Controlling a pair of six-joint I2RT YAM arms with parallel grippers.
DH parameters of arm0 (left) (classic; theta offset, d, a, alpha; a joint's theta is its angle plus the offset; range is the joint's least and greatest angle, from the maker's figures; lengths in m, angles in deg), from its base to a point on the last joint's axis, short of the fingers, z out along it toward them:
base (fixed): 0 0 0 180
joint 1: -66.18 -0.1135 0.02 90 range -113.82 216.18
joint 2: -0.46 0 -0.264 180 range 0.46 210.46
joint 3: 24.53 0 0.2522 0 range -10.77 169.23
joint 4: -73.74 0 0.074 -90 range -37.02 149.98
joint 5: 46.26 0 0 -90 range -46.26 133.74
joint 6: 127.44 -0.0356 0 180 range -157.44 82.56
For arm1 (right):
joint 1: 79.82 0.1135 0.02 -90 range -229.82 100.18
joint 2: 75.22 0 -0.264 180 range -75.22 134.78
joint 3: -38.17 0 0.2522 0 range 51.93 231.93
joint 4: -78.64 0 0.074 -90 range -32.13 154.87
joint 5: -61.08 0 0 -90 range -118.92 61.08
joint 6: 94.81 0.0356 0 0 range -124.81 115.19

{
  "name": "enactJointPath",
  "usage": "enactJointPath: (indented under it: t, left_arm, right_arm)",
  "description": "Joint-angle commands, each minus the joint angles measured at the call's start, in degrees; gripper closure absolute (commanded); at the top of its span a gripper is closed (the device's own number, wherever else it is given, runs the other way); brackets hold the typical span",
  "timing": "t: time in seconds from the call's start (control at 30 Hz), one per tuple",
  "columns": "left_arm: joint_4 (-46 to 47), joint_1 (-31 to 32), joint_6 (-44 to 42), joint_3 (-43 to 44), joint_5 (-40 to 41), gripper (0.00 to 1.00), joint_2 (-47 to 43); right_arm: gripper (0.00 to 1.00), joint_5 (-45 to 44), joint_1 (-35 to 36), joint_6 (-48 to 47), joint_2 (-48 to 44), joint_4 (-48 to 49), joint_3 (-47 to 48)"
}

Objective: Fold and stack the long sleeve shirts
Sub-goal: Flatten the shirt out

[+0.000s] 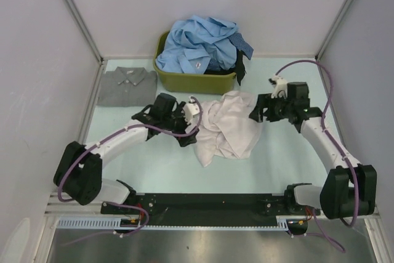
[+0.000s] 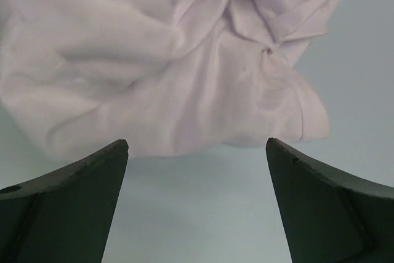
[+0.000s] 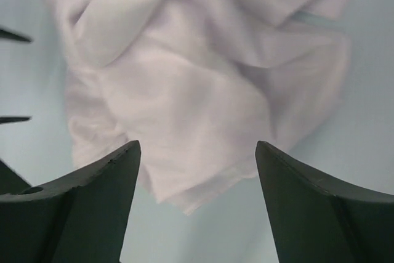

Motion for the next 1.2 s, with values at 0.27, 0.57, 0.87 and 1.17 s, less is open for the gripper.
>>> enactJointPath:
  t: [0.27, 0.57, 0.87, 1.17]
  left_arm:
    - [7.05, 10.0, -0.79, 14.37, 11.49, 0.28, 24.62]
    - [-2.71, 9.56, -8.17, 8.49, 4.73, 0.98, 11.12]
    - [-7.99, 6.05, -7.12, 8.32, 2.35, 0.96, 3.2]
    - [-14.66, -0.37, -12.73, 7.71, 2.35, 0.78, -1.45]
  right_arm:
    - [0.08, -5.77, 8.34, -3.95, 10.68, 14.47, -4.53]
    - [0.21, -5.35, 8.42, -4.48, 17.64, 19.04, 2.33]
    - [1.0, 2.39, 5.54, -3.34, 19.58, 9.93, 10.49]
    - [1.0, 4.16, -6.24, -6.85, 3.69, -4.47, 22.0]
